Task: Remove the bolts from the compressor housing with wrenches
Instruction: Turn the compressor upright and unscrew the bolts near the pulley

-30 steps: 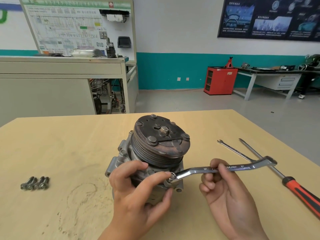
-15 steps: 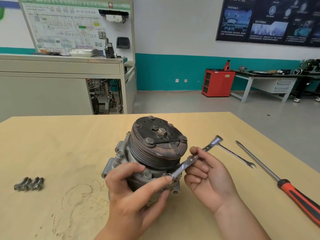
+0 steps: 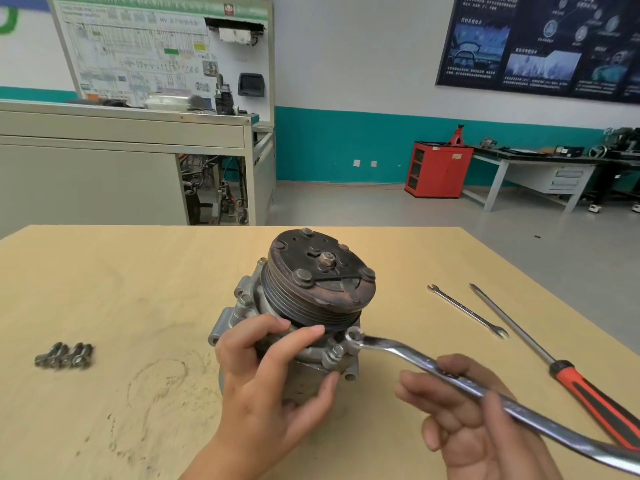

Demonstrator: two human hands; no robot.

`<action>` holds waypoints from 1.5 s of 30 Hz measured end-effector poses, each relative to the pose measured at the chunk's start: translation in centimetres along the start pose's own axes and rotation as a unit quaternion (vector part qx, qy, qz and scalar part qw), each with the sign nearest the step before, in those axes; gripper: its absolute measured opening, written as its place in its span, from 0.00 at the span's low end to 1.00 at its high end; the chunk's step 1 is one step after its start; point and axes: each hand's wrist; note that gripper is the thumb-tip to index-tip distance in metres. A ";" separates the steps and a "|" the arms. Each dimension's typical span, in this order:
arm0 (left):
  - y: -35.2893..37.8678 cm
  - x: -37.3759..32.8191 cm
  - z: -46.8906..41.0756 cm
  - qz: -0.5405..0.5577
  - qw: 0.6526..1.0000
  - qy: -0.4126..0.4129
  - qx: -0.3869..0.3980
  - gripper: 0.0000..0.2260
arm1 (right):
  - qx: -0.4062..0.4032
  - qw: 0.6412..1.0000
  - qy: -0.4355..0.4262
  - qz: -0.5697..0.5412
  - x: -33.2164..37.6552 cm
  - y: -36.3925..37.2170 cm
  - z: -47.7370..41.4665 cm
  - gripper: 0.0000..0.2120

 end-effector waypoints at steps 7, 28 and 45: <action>0.1 0.0 0.1 0.001 1.000 -0.005 0.000 0.16 | -0.173 0.980 0.074 0.069 -1.1 1.3 -0.6 0.50; 1.5 1.3 1.2 -0.128 0.985 0.110 -0.044 0.21 | -0.068 0.990 0.123 0.014 -2.3 -0.3 -9.1 0.20; 2.6 4.2 0.2 0.001 0.998 0.061 -0.021 0.25 | -0.146 0.976 -0.077 0.144 -3.8 1.9 -2.2 0.11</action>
Point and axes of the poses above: each hand's wrist, its own z-axis away from the middle knuckle, its own y-axis out of the palm, x = y × z, and after that the axes turned 2 degrees about z, right-handed
